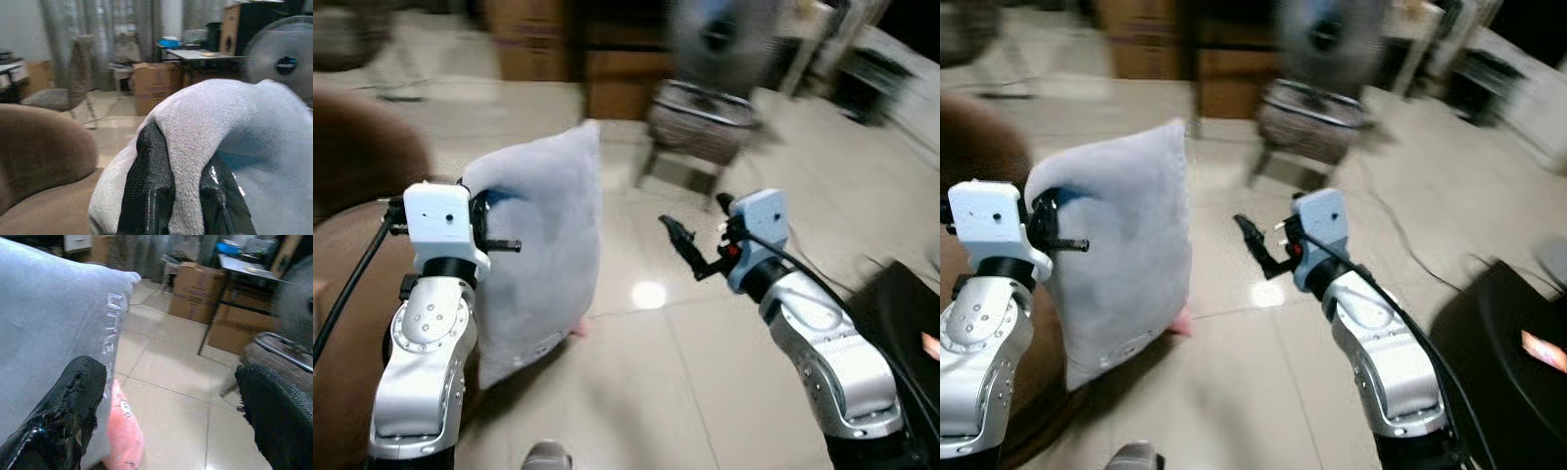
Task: Move the pillow to the sofa from floor
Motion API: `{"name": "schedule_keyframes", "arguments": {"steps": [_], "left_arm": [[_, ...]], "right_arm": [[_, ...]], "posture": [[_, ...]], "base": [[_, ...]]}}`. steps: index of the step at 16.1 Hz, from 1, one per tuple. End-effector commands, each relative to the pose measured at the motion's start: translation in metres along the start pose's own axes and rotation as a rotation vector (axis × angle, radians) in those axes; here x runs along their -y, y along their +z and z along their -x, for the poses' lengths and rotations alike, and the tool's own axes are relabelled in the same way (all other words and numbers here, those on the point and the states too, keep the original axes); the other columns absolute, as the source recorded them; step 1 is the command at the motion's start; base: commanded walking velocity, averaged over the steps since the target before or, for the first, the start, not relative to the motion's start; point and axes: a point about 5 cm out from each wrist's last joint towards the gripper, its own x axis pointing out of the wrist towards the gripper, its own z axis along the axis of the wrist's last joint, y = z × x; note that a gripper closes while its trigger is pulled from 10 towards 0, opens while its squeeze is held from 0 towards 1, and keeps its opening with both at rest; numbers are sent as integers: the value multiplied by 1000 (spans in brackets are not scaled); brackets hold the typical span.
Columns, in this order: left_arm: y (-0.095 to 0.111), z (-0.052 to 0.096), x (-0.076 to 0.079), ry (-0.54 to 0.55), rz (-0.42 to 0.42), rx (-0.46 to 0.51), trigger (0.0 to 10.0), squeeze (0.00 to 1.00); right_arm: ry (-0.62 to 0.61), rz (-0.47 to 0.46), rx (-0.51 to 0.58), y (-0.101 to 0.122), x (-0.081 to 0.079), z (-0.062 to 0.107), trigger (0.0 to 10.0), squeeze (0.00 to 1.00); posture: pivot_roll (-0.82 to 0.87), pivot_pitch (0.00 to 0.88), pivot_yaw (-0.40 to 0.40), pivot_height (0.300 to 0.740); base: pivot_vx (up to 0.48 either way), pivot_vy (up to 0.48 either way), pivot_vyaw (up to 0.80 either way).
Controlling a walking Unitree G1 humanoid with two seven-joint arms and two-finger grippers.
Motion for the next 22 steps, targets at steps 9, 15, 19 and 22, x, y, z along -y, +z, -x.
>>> {"name": "schedule_keyframes", "arguments": {"steps": [9, 15, 19, 22], "left_arm": [[17, -1, -5, -6, 27, 90, 10000, 0], [16, -1, -6, -10, 27, 90, 10000, 0], [15, -9, 0, -49, 25, 86, 10000, 0], [10, -21, 8, -87, 10, 57, 10000, 0]], "right_arm": [[23, 10, 12, -3, 0, 2, 10000, 0], [29, 29, 2, -7, 1, 2, 10000, 0], [-14, 21, 1, -10, 6, 3, 10000, 0], [-26, 35, -7, -11, 14, 6, 10000, 0]], "posture": [[113, 0, -98, 740], [118, 0, -94, 740], [112, 0, -83, 740], [105, 0, -75, 740]], "base": [[340, 0, 800], [408, 0, 200], [408, 0, 400], [348, 0, 0]]}}
